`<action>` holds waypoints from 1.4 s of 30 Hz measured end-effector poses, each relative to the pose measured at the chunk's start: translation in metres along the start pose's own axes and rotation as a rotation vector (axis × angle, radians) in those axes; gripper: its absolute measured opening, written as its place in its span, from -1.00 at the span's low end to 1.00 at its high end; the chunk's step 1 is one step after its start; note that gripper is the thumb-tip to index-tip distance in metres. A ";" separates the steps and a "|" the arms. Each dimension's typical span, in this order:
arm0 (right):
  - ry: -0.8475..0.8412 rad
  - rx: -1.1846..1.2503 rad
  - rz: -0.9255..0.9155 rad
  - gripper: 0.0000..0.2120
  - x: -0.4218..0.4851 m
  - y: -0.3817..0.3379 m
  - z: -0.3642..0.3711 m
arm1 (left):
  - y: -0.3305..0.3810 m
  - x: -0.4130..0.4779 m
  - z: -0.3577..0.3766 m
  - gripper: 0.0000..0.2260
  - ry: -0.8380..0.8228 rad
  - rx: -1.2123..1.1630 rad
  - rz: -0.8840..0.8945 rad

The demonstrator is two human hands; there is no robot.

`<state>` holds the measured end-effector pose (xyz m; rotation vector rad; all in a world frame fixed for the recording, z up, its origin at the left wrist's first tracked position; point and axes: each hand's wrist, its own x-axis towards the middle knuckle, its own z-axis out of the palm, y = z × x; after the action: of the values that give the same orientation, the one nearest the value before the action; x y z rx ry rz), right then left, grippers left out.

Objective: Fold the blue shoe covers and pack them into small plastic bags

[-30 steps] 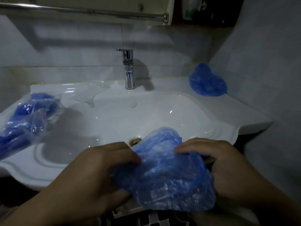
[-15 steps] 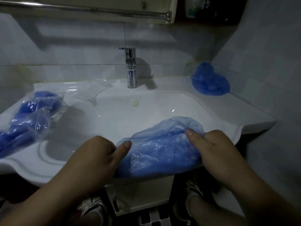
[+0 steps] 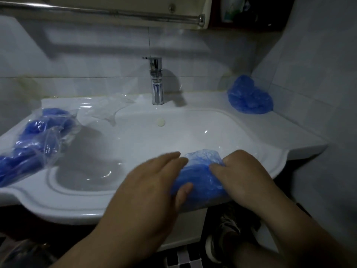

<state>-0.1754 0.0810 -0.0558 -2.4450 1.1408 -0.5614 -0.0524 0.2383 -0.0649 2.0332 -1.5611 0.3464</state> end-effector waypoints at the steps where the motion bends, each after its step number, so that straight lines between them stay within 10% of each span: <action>1: -0.013 0.002 -0.004 -0.64 0.001 0.001 -0.001 | 0.001 -0.001 0.007 -0.60 -0.072 0.052 -0.002; 5: -0.069 -0.022 0.009 -0.67 0.001 0.004 -0.014 | 0.001 -0.003 0.019 -0.60 -0.174 0.151 -0.002; 9: 0.342 0.016 -0.245 -0.77 -0.017 -0.009 -0.028 | 0.004 -0.002 0.018 -0.63 -0.206 0.148 -0.026; 13: -0.103 -0.031 -0.718 -0.51 -0.031 -0.033 -0.001 | 0.004 -0.004 0.011 -0.61 -0.276 0.116 0.091; 18: -0.325 -0.235 -0.485 -0.19 -0.019 -0.011 0.002 | -0.001 -0.004 0.012 -0.59 -0.332 0.107 -0.008; 23: -0.314 -0.343 -0.403 -0.53 -0.015 -0.006 0.001 | -0.001 -0.006 0.012 -0.31 -0.331 0.186 0.020; 31: -0.376 -0.042 -0.435 -0.05 -0.019 0.013 -0.015 | -0.002 -0.006 0.004 -0.51 -0.195 -0.102 -0.071; 35: -0.249 0.090 -0.515 -0.28 -0.021 0.027 -0.021 | -0.003 -0.005 0.000 -0.83 -0.153 -0.133 -0.017; 42: -0.067 0.124 -0.612 -0.71 -0.018 0.032 -0.021 | 0.001 -0.003 -0.010 -0.77 -0.126 -0.019 0.062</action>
<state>-0.2165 0.0726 -0.0571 -2.6591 0.2983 -0.6855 -0.0535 0.2460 -0.0583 2.0303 -1.6989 0.2297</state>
